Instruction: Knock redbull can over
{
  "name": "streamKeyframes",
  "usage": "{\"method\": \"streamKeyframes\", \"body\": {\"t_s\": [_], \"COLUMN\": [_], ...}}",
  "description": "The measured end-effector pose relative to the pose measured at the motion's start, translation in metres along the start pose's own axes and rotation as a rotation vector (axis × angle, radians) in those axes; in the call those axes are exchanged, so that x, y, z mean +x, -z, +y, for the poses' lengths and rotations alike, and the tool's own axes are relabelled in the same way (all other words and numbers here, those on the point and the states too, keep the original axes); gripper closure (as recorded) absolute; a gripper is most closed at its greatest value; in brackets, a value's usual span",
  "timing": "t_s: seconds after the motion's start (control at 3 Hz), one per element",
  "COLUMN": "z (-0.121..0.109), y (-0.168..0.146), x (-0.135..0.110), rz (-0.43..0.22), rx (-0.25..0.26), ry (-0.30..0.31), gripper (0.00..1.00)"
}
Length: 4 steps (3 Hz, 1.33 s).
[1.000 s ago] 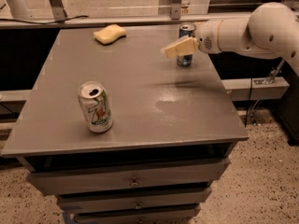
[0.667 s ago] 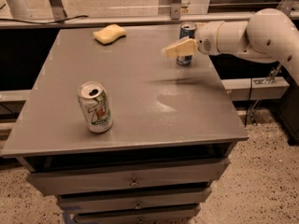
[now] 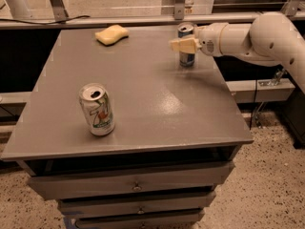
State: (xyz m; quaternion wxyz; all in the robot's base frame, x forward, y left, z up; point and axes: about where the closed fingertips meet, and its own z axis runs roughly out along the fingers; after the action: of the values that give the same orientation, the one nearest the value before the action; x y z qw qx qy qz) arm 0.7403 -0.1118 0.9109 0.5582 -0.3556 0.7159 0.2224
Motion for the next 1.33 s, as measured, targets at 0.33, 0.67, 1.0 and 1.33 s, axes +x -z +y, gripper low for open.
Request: {"method": "streamKeyframes", "body": {"t_s": [0.33,0.67,1.0,1.33], "z": [0.003,0.029,0.089,0.14], "y": [-0.002,-0.01,-0.027,-0.036], "x": [-0.022,-0.059,-0.08,-0.085], "rz": [0.006,0.039,0.125,0.24], "rx": [-0.031,-0.134,-0.298,-0.388], "ry": [0.039,0.179,0.427,0.72], "gripper": [0.64,0.87,1.0,1.0]}}
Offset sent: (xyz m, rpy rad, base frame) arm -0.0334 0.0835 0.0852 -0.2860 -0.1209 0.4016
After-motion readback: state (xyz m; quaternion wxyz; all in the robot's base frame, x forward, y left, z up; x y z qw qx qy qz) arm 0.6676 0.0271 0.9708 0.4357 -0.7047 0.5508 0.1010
